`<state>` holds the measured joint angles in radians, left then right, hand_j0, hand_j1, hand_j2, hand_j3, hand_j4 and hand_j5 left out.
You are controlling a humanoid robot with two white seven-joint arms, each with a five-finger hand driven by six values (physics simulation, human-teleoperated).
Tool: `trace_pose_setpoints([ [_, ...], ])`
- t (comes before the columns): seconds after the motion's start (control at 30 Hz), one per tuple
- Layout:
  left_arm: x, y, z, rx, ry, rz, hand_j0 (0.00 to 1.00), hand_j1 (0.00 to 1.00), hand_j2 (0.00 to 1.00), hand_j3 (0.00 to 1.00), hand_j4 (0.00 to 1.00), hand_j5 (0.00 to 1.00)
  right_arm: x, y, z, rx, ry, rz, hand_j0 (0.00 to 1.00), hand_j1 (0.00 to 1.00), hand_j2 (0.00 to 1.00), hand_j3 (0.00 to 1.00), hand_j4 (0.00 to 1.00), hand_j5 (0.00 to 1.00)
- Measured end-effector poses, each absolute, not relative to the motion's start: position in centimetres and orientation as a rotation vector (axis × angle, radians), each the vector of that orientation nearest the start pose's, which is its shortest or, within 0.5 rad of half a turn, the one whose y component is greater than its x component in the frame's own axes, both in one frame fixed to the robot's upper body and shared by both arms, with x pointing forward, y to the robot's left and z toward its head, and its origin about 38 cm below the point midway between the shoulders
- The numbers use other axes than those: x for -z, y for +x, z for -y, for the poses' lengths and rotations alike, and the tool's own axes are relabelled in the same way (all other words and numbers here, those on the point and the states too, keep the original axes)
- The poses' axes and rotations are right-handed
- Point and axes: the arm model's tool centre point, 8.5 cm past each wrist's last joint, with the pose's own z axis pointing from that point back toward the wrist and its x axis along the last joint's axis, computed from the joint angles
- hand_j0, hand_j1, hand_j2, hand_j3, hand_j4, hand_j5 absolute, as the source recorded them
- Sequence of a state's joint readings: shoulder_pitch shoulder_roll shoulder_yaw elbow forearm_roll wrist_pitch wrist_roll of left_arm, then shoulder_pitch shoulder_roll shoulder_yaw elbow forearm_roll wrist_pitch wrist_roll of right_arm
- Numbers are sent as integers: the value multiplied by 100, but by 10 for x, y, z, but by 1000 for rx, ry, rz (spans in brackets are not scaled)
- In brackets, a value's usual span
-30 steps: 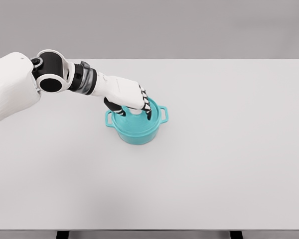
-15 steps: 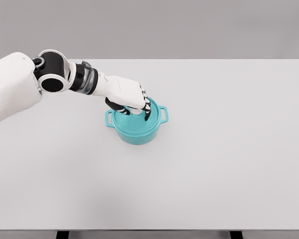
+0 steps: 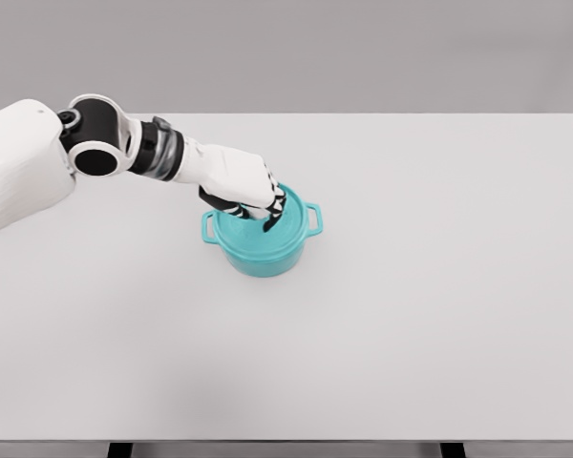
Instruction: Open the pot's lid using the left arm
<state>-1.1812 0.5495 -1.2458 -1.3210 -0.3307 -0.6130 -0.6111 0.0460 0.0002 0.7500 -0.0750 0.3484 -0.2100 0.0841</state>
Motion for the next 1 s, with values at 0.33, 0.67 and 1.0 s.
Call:
trace_pose_setpoints([
  [0.33, -250, 474, -167, -3051, -308, -1459, 45, 45, 45, 45, 45, 45, 263, -5, 230, -1104, 154, 131, 100, 100, 100, 100, 100, 100],
  [0.67, -261, 480, -224, -3140, -453, -1434, 45, 45, 45, 45, 45, 45, 263, -5, 230, -1104, 154, 131, 100, 100, 100, 100, 100, 100],
  [1.0, -248, 482, -262, -3238, -521, -1370, 45, 45, 45, 45, 45, 45, 263, -5, 230, -1104, 154, 131, 100, 100, 100, 100, 100, 100],
])
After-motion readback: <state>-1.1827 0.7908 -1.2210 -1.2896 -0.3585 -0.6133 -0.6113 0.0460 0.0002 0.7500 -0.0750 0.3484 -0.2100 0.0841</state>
